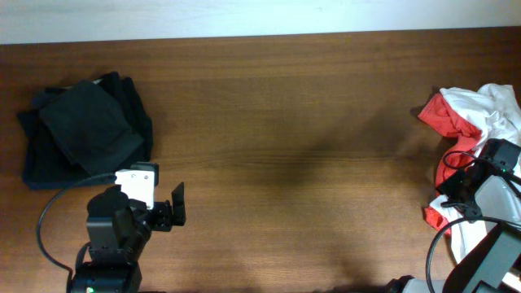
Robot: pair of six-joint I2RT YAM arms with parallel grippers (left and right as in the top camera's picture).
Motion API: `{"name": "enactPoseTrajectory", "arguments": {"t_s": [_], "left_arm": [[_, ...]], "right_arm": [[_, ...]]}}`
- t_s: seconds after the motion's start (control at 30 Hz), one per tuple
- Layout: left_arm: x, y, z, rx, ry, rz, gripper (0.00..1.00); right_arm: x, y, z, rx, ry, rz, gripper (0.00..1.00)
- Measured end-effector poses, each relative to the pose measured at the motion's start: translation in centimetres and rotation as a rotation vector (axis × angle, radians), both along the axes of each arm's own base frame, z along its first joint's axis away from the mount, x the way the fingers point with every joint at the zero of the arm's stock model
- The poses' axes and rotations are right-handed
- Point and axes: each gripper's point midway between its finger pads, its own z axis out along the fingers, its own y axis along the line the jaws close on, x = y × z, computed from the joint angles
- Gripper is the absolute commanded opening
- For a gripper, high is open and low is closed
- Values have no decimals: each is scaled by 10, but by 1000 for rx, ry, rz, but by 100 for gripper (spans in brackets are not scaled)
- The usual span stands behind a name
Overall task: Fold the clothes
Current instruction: 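Reach the right gripper to the white shirt on the red sweatshirt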
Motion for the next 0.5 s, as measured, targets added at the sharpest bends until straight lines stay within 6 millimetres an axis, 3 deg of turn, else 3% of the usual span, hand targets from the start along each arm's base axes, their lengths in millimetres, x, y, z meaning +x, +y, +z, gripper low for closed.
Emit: {"name": "enactPoseTrajectory", "arguments": {"t_s": [0.17,0.43,0.47,0.5], "left_arm": [[0,0,0,0,0,0,99],[0,0,0,0,0,0,99],[0,0,0,0,0,0,99],[0,0,0,0,-2,0,99]], "right_arm": [[3,-2,1,-9,-12,0,65],[7,-6,-12,-3,-4,0,65],[7,-5,-14,0,1,0,63],[7,-5,-15,3,5,1,48]]}}
